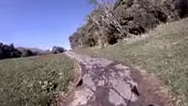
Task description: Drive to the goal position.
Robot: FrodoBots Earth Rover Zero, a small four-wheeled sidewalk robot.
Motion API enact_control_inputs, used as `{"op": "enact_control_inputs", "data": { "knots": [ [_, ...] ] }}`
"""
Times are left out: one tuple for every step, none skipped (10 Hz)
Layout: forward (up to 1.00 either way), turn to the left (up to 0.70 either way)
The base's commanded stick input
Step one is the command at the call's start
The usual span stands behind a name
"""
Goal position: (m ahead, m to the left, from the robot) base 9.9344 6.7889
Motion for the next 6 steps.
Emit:
{"op": "enact_control_inputs", "data": {
  "knots": [
    [0.7, 0.0],
    [0.7, 0.0],
    [0.7, 0.0],
    [0.7, 0.0],
    [0.7, 0.0],
    [0.7, 0.0]
  ]
}}
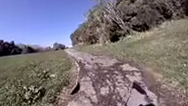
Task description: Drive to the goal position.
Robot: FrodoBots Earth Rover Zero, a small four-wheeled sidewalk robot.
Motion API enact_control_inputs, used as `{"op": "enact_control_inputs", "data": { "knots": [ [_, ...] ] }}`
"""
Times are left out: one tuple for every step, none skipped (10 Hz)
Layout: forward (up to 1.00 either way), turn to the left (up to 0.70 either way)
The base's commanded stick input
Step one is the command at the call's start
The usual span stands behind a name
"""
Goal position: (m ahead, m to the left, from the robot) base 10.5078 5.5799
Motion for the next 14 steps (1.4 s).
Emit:
{"op": "enact_control_inputs", "data": {
  "knots": [
    [0.7, 0.0],
    [0.7, 0.0],
    [0.7, 0.0],
    [0.7, 0.0],
    [0.7, 0.0],
    [0.7, 0.0],
    [0.7, 0.0],
    [0.7, 0.0],
    [0.7, 0.0],
    [0.7, 0.0],
    [0.7, 0.0],
    [0.7, 0.0],
    [0.7, 0.0],
    [0.7, 0.0]
  ]
}}
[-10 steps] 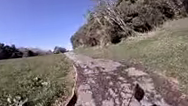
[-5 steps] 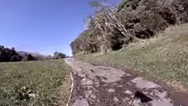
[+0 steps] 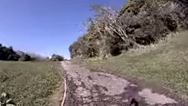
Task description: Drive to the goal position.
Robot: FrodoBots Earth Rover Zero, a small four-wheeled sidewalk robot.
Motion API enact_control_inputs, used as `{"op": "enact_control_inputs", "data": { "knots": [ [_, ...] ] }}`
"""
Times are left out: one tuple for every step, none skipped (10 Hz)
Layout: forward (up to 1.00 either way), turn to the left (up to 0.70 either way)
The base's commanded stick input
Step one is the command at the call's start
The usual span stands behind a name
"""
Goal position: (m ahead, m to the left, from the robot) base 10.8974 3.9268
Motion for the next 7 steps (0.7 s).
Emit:
{"op": "enact_control_inputs", "data": {
  "knots": [
    [0.7, 0.0],
    [0.7, 0.0],
    [0.7, 0.0],
    [0.7, 0.0],
    [0.7, 0.0],
    [0.7, 0.0],
    [0.7, 0.0]
  ]
}}
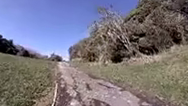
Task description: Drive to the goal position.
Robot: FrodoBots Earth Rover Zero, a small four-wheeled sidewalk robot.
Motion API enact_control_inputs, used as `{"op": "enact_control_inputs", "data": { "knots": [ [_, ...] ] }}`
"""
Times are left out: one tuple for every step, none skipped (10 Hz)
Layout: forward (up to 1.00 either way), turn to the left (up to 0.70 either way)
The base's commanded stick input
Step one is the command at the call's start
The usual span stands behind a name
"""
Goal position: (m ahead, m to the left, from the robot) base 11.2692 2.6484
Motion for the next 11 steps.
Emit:
{"op": "enact_control_inputs", "data": {
  "knots": [
    [0.7, 0.0],
    [0.7, 0.0],
    [0.7, 0.0],
    [0.7, 0.0],
    [0.7, 0.0],
    [0.7, 0.0],
    [0.7, 0.0],
    [0.7, 0.0],
    [0.7, 0.0],
    [0.7, 0.0],
    [0.7, 0.0]
  ]
}}
